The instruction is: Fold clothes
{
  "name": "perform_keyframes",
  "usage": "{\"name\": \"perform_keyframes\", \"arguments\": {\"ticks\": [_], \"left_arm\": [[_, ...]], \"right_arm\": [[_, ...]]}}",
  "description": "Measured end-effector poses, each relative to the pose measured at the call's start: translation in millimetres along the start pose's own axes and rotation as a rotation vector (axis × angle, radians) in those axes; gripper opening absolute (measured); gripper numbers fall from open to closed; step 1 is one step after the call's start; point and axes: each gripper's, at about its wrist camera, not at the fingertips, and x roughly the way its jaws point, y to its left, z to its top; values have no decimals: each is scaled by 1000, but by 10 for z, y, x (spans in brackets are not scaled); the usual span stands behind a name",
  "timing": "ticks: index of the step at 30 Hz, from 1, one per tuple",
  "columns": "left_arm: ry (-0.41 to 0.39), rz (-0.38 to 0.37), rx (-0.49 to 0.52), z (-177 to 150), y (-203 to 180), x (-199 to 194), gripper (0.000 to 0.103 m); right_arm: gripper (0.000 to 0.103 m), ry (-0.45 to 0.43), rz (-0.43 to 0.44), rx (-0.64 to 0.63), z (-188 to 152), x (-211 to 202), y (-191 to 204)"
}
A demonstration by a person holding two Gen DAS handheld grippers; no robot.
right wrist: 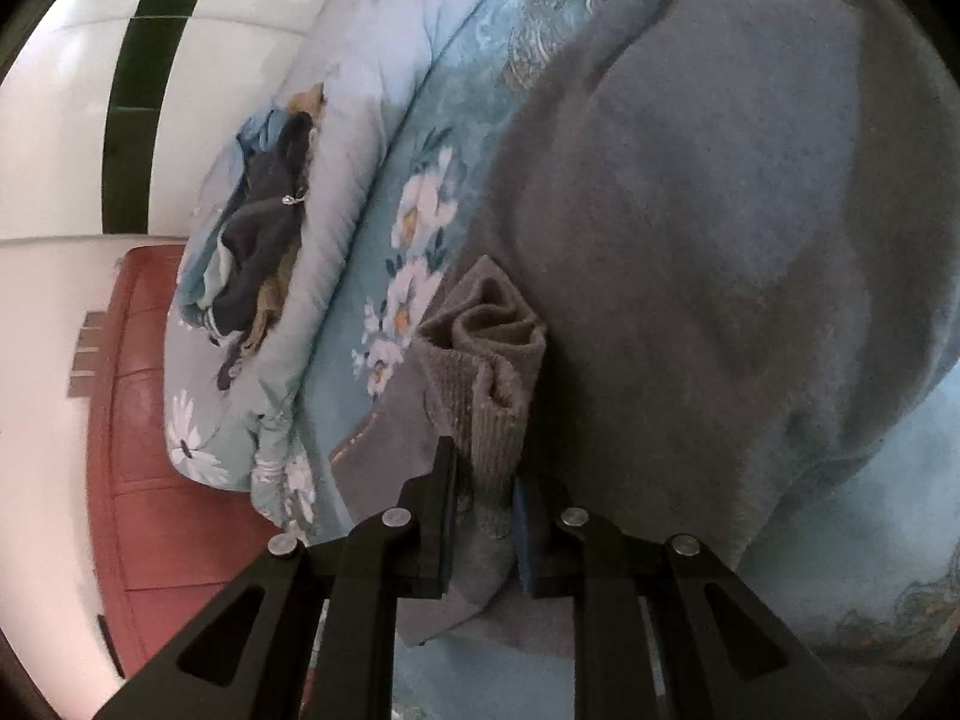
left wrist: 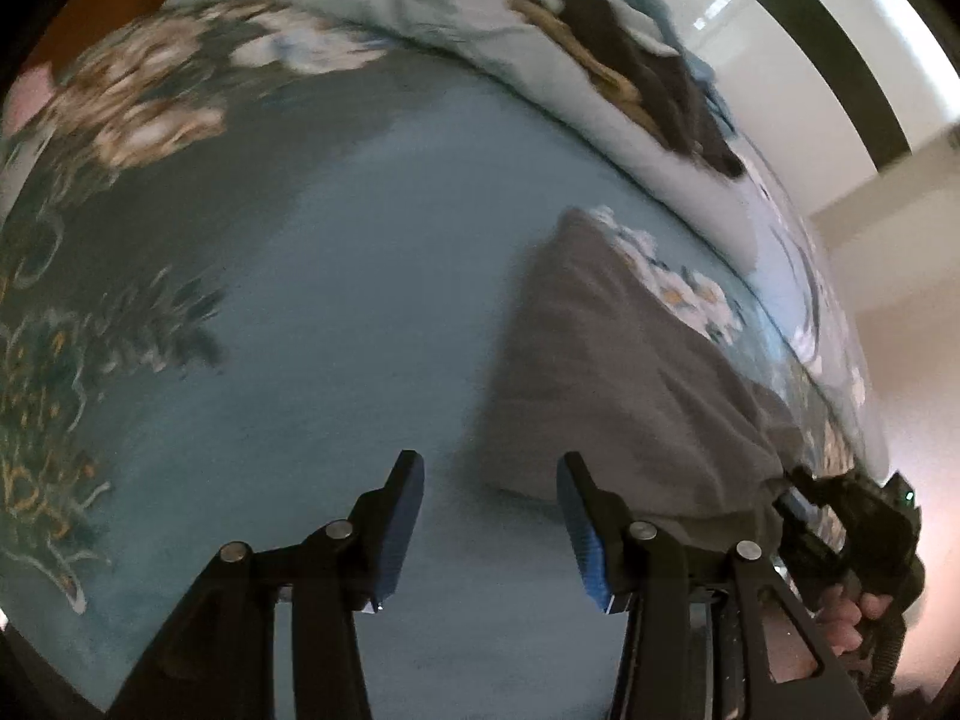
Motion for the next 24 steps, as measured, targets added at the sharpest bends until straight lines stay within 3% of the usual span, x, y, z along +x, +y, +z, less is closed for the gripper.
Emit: {"name": "perform_keyframes", "arguments": {"ticks": [4, 7, 12, 15, 18, 21, 24], "left_arm": [[23, -6, 89, -8, -374, 104, 52], [40, -10, 155, -13, -655, 182, 53], [92, -12, 258, -22, -1180, 472, 53], [129, 6, 331, -75, -1484, 698, 54], [179, 49, 376, -114, -1683, 976, 54], [222, 109, 392, -184, -1704, 1191, 54], [217, 103, 391, -223, -1662, 1206, 54]], "right_arm": [[33, -32, 17, -41, 19, -261, -21], [42, -134, 29, -44, 86, -639, -149], [57, -317, -69, 78, 268, -1317, -775], [58, -359, -93, 163, 349, -1467, -1116], [58, -367, -54, 234, 418, -1482, -1371], [59, -378, -19, 266, 510, -1461, -1504], [59, -380, 38, 286, 603, -1417, -1543]]}}
